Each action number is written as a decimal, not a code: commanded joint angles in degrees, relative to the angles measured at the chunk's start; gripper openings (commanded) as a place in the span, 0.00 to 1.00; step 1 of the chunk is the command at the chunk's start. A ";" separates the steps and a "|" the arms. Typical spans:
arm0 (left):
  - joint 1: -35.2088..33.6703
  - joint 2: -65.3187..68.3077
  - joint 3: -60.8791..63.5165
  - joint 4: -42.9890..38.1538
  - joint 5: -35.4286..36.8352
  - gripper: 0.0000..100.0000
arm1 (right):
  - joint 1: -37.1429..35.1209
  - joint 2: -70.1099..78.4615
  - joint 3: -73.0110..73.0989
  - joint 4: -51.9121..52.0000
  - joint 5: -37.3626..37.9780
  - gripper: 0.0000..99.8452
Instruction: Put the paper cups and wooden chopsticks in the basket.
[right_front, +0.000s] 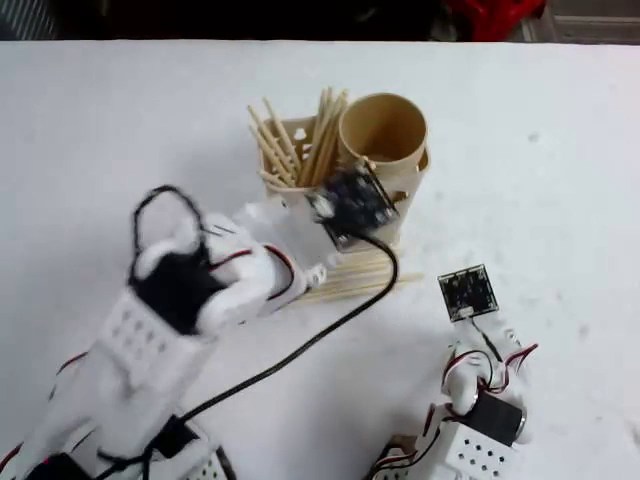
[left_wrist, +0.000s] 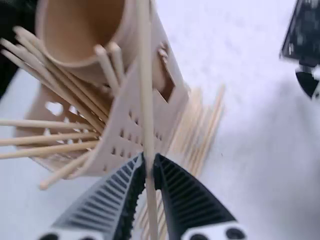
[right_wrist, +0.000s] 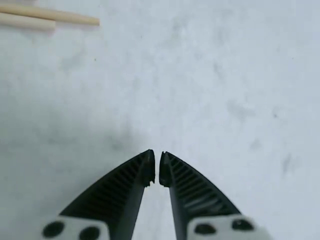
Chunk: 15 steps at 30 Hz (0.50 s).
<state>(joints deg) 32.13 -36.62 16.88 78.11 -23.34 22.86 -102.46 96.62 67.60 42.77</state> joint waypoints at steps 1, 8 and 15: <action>-0.84 -3.56 -6.24 -11.34 7.74 0.02 | 0.40 -0.57 0.26 0.22 -0.26 0.03; -8.84 -3.56 -4.75 -37.80 19.52 0.02 | 0.40 -0.57 0.26 0.22 -0.26 0.03; -13.32 -3.47 6.07 -55.91 23.47 0.03 | 0.40 -0.57 0.26 0.22 -0.26 0.03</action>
<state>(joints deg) 20.53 -38.73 18.73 30.73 -2.95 22.86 -102.46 96.62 67.60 42.77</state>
